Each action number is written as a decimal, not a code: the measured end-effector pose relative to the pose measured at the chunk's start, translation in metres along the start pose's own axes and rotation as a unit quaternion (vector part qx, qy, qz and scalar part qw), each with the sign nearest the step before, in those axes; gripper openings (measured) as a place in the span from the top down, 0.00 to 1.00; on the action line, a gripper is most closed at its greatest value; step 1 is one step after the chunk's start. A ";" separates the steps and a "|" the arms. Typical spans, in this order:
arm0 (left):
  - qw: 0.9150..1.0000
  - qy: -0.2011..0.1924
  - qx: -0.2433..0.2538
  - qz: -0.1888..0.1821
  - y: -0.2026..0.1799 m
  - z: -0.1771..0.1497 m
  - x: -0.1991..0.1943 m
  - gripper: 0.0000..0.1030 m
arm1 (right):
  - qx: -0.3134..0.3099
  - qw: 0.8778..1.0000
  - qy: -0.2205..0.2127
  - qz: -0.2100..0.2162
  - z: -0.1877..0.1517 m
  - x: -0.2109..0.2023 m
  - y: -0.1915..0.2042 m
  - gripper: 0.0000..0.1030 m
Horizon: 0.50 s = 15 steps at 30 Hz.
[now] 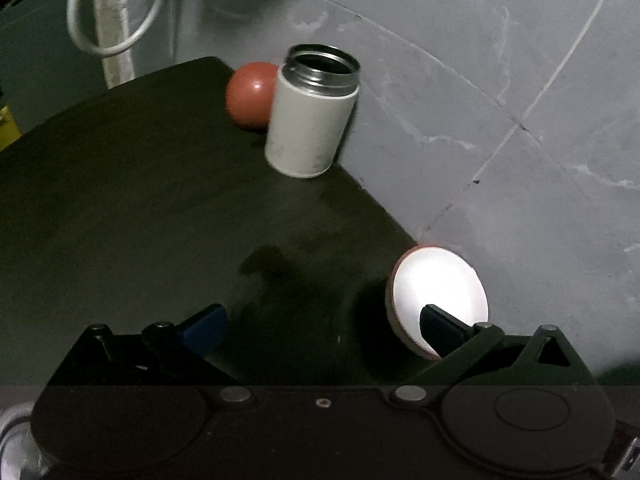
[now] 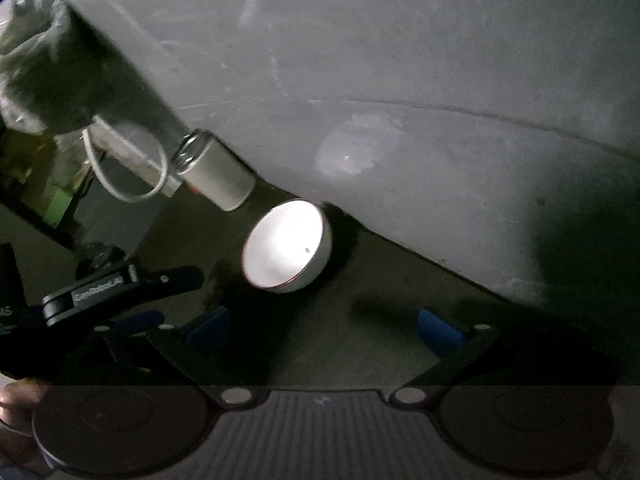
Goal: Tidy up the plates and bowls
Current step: 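Move both grippers toward the remaining white bowl by the canister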
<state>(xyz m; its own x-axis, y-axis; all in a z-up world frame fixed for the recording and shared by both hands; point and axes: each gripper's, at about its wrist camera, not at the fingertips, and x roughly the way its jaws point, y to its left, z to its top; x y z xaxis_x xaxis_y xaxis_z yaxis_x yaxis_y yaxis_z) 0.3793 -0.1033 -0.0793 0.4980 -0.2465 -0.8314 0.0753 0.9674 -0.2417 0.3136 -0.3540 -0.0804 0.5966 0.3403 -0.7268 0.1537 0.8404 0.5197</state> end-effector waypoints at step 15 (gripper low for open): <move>0.999 0.032 0.035 -0.001 -0.012 0.018 0.037 0.01 | 0.009 0.999 -0.008 -0.046 0.010 0.039 0.007 0.15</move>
<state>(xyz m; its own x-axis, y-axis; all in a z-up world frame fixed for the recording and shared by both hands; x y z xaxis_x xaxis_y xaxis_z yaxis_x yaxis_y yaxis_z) 0.4123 -0.1235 -0.0986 0.4416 -0.2503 -0.8616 0.1383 0.9678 -0.2102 0.3461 -0.3390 -0.1009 0.5923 0.2544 -0.7645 0.2233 0.8598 0.4592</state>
